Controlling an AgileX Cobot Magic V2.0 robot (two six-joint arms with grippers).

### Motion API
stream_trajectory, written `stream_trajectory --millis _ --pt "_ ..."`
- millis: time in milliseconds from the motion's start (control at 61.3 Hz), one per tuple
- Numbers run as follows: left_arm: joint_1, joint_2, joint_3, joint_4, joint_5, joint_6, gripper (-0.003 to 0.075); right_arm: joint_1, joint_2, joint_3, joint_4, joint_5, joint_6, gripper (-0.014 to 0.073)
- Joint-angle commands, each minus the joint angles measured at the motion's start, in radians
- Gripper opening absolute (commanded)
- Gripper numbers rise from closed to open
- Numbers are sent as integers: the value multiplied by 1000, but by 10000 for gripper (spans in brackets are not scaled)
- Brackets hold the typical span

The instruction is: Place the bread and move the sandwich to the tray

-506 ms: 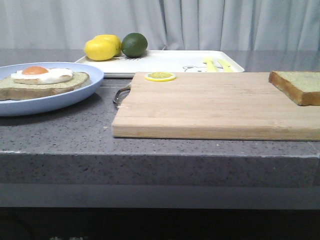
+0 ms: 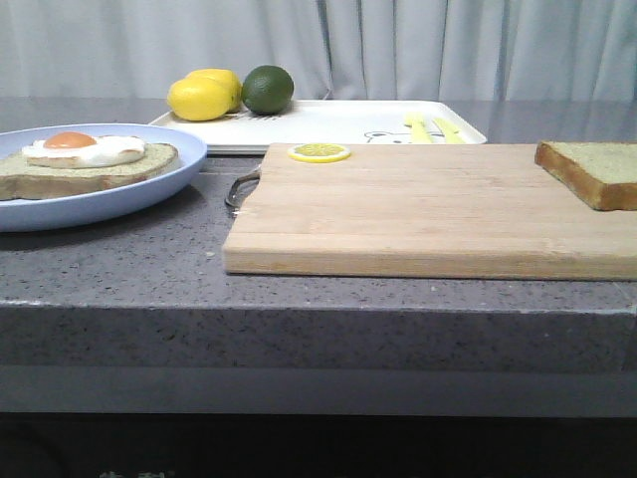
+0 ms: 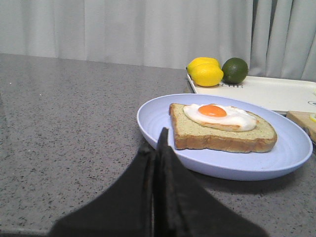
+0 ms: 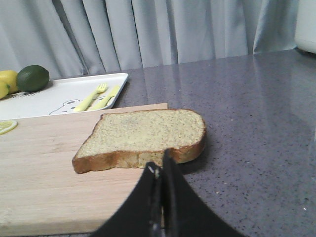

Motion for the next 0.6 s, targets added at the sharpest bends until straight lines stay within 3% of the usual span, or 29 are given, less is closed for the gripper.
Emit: stream_trajectory --millis 0,326,587 --pt "1 -21 2 -11 -86 -11 -20 -6 -18 -4 -10 -87 -6 -66" --pt "1 -21 -33 -27 -166 -11 -20 -6 -18 -45 -10 -69 -6 -66" --pt "1 -5 -248 -48 -109 -11 -20 -6 -16 -248 -15 121 -7 -66"
